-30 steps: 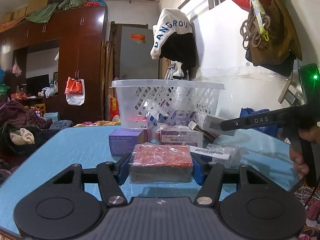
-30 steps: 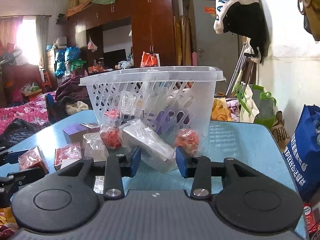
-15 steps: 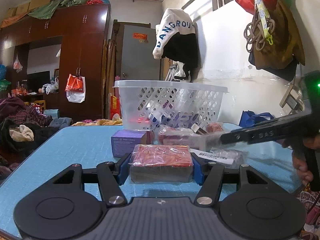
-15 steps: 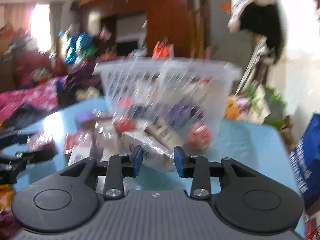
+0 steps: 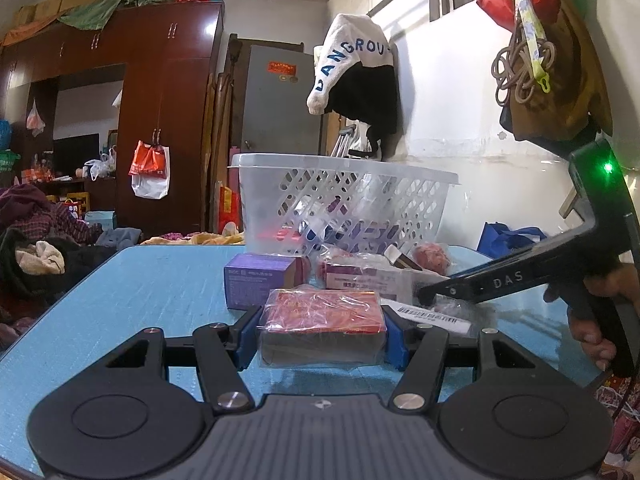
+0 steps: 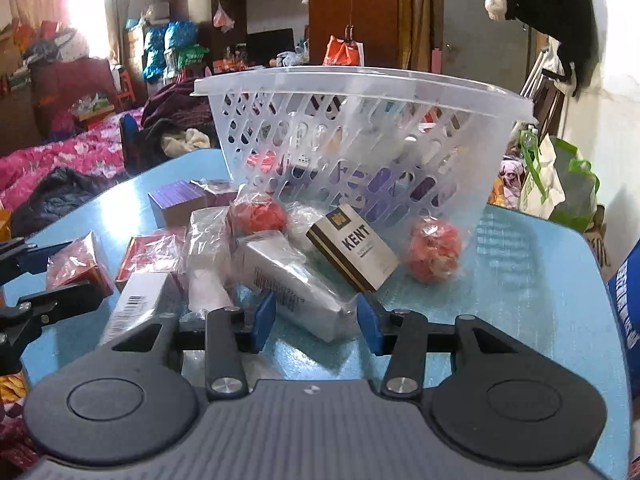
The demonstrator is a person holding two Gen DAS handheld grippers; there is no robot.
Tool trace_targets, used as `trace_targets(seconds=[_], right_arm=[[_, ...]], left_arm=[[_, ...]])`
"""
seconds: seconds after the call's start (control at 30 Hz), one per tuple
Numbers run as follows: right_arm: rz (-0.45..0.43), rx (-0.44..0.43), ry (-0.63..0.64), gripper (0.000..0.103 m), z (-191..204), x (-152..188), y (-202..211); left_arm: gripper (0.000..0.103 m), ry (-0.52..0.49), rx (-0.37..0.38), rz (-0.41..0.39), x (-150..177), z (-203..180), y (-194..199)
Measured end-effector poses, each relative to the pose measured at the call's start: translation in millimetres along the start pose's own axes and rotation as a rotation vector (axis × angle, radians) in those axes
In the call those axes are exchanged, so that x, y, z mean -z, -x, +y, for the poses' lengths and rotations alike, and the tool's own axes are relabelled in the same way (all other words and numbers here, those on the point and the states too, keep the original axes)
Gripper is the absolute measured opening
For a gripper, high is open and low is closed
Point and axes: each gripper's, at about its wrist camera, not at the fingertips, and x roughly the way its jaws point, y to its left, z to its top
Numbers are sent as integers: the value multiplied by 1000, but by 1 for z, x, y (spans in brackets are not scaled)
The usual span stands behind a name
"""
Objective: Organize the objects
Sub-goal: 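Lift both held items over the white basket and open both tools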
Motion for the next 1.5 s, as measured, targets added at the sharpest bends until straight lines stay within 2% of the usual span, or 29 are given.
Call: trace_targets(seconds=[0.37, 0.5, 0.6, 0.7, 0.77, 0.83, 0.9, 1.0, 1.03, 1.07, 1.1, 1.13, 1.17, 1.23, 1.3, 1.4, 1.5], right_arm=[[-159, 37, -65, 40, -13, 8, 43], [-237, 39, -68, 40, -12, -5, 66], [-296, 49, -68, 40, -10, -29, 78], [-331, 71, -66, 40, -12, -62, 83], [-340, 126, -58, 39, -14, -88, 78], [-322, 158, -53, 39, -20, -116, 62], [-288, 206, -50, 39, -27, -136, 43], [-222, 260, -25, 40, -35, -153, 8], [-211, 274, -10, 41, -35, -153, 1], [-203, 285, 5, 42, -35, -153, -4], [-195, 298, 17, 47, -35, -151, -9], [-189, 318, 29, 56, -33, -148, -10], [-202, 325, 33, 60, -29, -142, -4], [-241, 284, 12, 90, -27, -124, 17], [-286, 239, -15, 103, -25, -106, 37], [-320, 177, -53, 103, -21, -61, 62], [-304, 71, -93, 103, -15, -7, 75]], left_arm=[[64, -1, 27, -28, -8, 2, 4], [64, -21, 58, -80, -33, -3, 3], [64, -19, 91, -98, -61, 0, -6], [64, -8, 105, -108, -106, 4, -26], [64, 4, 102, -99, -138, 8, -49], [64, 26, 84, -57, -166, 13, -81], [64, 50, 56, -1, -181, 18, -112], [64, 79, 36, 59, -186, 25, -148], [65, 76, 39, 71, -185, 26, -157], [73, 73, 30, 89, -184, 28, -166], [85, 71, 12, 114, -182, 28, -175], [87, 69, 2, 121, -179, 29, -176], [87, 63, 4, 118, -176, 28, -173], [88, 45, 16, 93, -171, 26, -158], [94, 39, 26, 63, -165, 25, -136], [95, 33, 36, 57, -146, 22, -100], [95, 30, 69, 70, -110, 23, -65]])
